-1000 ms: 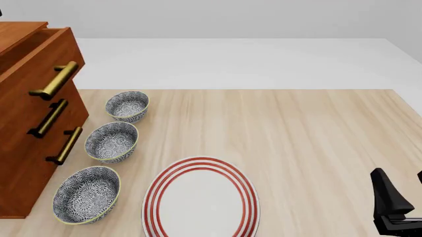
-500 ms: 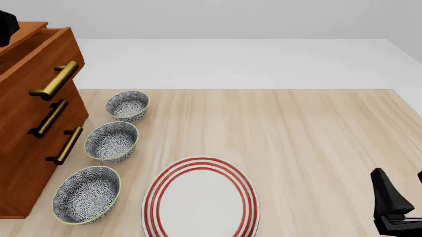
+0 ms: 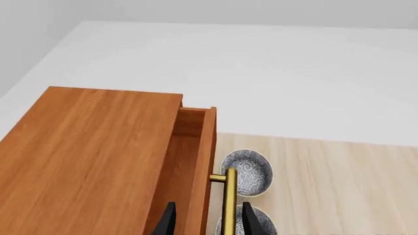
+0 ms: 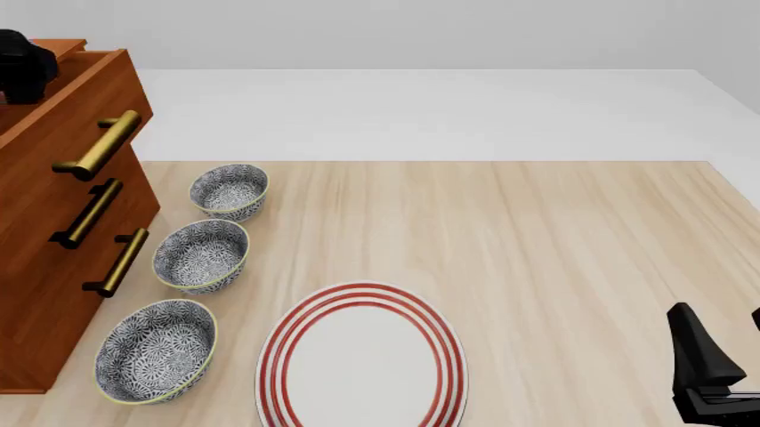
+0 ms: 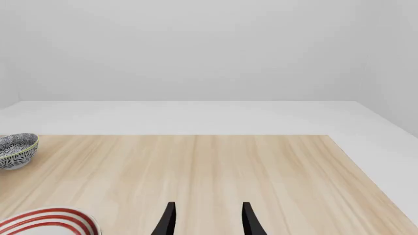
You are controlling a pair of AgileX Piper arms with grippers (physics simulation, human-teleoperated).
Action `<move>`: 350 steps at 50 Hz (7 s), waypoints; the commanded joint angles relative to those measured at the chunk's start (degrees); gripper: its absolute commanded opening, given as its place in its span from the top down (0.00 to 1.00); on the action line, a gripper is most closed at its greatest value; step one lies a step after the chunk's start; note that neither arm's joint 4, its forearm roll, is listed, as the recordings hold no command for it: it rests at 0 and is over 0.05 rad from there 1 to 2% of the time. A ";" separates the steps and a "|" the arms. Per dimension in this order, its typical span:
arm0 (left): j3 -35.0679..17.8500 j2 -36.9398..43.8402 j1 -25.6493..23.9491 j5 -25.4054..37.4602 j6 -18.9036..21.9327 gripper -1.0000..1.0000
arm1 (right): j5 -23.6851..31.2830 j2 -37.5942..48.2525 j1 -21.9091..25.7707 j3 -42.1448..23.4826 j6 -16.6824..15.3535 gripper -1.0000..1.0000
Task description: Open the top drawer of the cabinet.
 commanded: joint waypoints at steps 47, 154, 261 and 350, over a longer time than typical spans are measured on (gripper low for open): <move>3.58 5.20 0.17 -4.78 -0.45 0.00 | 0.00 0.01 0.00 0.00 0.00 0.00; 9.26 8.87 -3.09 -7.87 -3.87 0.00 | 0.00 -0.01 0.00 0.00 0.01 0.00; 9.47 7.07 -15.86 -4.47 -6.88 0.00 | 0.00 -0.01 0.00 0.00 0.01 0.00; 9.31 6.49 -22.73 -4.25 -8.50 0.00 | 0.00 0.00 0.01 0.00 0.00 0.00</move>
